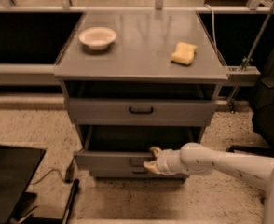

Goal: Open middle drawer

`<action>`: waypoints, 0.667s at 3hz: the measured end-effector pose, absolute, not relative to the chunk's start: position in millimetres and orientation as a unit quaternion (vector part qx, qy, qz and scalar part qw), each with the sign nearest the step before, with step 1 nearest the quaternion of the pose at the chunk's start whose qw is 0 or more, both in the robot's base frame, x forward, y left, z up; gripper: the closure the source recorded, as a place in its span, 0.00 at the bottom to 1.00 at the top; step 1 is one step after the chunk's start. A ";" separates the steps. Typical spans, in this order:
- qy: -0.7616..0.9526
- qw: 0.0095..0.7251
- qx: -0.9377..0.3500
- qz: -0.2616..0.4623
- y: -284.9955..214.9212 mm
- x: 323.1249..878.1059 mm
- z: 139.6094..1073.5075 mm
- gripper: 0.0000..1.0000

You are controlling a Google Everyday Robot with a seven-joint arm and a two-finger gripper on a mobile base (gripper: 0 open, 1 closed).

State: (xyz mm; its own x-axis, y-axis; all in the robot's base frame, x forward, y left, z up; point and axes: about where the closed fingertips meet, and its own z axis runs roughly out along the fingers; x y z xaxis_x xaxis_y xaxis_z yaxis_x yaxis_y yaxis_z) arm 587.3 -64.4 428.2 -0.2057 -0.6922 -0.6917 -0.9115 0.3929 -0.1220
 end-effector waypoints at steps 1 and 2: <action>0.760 0.345 -0.528 0.159 -64.5 587.8 436.9 1.00; 0.760 0.345 -0.528 0.159 -64.7 587.8 442.0 1.00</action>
Offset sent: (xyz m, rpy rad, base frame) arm -0.3475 -0.0472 0.0199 0.6758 0.5768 -0.0292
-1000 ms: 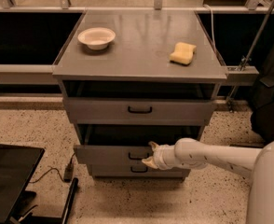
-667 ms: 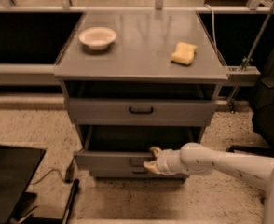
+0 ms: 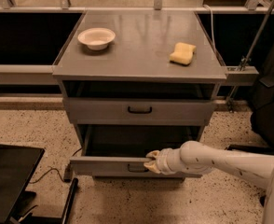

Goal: Open middle drawer

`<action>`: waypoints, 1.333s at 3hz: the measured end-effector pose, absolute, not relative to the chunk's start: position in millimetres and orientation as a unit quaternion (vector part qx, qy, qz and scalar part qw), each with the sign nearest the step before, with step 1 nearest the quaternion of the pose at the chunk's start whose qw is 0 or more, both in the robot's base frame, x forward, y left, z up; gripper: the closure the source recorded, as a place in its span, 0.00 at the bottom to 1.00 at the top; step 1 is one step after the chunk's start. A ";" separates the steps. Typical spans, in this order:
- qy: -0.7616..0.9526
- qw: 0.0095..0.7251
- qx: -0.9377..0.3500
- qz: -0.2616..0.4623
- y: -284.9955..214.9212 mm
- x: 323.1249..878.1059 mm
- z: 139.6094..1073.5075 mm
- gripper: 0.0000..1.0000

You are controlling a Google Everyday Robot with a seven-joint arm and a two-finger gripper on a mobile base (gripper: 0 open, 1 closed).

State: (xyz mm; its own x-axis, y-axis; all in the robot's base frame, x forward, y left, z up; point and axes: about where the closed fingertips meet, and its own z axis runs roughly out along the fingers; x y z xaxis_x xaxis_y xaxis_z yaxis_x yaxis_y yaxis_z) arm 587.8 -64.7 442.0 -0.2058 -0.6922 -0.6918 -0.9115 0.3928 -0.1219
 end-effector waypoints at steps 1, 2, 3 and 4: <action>0.760 0.338 -0.526 0.175 -62.3 574.8 438.6 1.00; 0.762 0.336 -0.522 0.184 -65.7 565.2 442.4 1.00; 0.762 0.336 -0.522 0.184 -65.7 565.2 442.4 1.00; 0.765 0.338 -0.520 0.171 -70.5 556.0 446.0 1.00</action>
Offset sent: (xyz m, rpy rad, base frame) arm -0.3577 -0.0535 0.0102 0.6462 0.5815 -0.0407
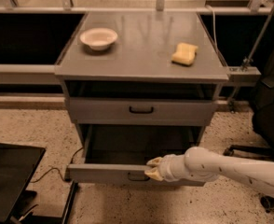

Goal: Open middle drawer

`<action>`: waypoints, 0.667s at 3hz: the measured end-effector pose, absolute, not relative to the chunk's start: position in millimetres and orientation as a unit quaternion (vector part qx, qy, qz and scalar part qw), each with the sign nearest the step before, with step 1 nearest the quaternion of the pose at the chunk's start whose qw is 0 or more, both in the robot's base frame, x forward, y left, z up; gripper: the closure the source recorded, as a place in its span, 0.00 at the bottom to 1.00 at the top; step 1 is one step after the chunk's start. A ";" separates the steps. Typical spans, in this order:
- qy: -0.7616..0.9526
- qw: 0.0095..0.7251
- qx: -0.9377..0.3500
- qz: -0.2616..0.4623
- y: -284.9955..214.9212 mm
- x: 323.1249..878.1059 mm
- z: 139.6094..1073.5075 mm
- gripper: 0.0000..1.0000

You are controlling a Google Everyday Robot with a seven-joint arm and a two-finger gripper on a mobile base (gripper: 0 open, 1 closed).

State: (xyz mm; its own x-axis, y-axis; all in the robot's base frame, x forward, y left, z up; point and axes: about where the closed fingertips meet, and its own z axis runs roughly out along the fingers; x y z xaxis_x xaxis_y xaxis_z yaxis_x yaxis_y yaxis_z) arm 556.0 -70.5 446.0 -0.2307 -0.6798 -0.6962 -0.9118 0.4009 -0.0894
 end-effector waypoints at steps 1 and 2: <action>0.769 0.351 -0.509 0.166 -71.8 553.5 458.3 1.00; 0.769 0.351 -0.509 0.166 -71.7 552.8 459.3 1.00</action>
Offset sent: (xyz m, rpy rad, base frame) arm -0.1978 -0.0484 0.0825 -0.0324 -0.0186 -0.1793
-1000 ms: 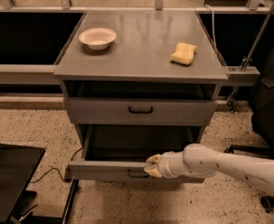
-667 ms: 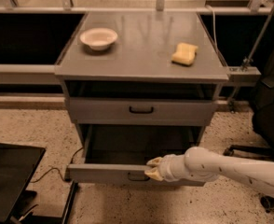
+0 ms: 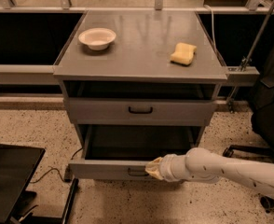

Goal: Open middle drawer

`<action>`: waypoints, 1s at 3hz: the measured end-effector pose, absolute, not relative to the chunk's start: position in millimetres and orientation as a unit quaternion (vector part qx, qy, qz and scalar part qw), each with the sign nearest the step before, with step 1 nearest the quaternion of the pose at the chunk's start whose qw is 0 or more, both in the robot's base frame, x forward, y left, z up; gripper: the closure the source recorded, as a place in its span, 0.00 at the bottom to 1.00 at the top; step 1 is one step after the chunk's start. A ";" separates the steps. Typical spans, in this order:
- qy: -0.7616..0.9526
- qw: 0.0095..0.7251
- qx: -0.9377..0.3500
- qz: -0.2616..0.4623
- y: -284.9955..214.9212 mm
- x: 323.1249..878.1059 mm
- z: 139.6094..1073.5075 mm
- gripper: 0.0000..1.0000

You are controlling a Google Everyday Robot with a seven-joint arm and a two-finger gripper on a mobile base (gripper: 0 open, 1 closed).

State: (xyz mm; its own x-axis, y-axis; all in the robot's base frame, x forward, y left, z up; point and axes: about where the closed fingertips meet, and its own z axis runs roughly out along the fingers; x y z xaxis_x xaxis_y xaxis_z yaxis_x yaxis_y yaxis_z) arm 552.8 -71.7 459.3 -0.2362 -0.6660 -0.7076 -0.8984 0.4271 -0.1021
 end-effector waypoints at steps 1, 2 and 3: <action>0.776 0.348 -0.500 0.165 -79.0 516.0 471.7 1.00; 0.780 0.325 -0.506 0.175 -82.2 475.2 459.2 0.81; 0.779 0.325 -0.507 0.175 -81.6 475.2 459.0 0.58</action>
Offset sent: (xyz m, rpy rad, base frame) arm -0.0280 -0.0056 0.0095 0.0001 0.0082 -0.0164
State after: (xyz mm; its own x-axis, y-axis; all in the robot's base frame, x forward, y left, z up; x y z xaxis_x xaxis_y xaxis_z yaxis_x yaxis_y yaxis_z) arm 475.2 -81.6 459.0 -0.2761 -0.6759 -0.6833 -0.9032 0.4255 -0.0559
